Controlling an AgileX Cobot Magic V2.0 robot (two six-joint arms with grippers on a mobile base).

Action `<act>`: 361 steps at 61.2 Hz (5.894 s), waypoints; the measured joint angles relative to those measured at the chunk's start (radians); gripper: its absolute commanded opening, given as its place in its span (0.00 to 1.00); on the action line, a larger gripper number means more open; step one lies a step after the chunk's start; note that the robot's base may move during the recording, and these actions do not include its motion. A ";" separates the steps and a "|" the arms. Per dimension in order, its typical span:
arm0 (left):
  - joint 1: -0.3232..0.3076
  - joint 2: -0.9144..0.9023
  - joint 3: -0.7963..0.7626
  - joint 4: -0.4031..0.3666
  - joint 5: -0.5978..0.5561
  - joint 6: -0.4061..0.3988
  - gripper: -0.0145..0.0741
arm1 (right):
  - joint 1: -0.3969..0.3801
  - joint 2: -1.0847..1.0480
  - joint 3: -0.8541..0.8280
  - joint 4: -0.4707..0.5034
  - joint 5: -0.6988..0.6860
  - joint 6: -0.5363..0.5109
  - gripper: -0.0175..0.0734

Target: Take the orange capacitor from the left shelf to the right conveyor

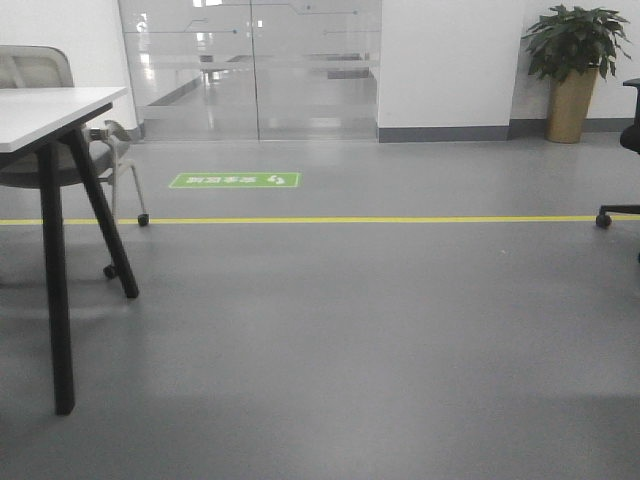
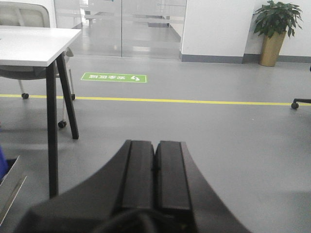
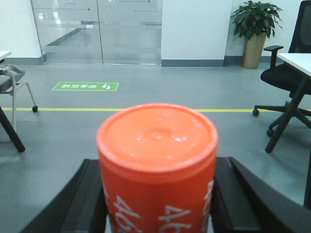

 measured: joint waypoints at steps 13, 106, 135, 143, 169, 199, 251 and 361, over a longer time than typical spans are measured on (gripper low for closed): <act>0.000 0.000 0.000 0.000 0.000 0.000 0.02 | 0.000 0.000 0.000 0.000 0.000 0.000 0.32; -0.009 0.000 0.000 0.000 0.000 0.000 0.02 | 0.000 0.000 0.002 0.002 0.000 0.000 0.32; -0.009 0.000 0.000 0.000 0.000 0.000 0.02 | 0.000 0.000 0.002 0.002 0.000 0.000 0.32; -0.009 0.000 0.000 0.000 0.000 0.000 0.02 | 0.000 0.000 0.002 0.002 0.000 0.000 0.32; -0.009 0.000 0.000 0.000 0.000 0.000 0.02 | 0.000 0.000 0.002 0.002 0.000 0.000 0.32; -0.009 0.000 0.000 0.000 0.000 0.000 0.02 | 0.000 0.000 0.002 0.002 0.000 0.000 0.32; -0.009 0.000 0.000 0.000 0.000 0.000 0.02 | 0.000 0.000 0.002 0.002 0.000 0.000 0.32; -0.009 0.000 0.000 0.000 0.000 0.000 0.02 | 0.040 1.533 0.006 -0.081 -1.486 -0.006 0.32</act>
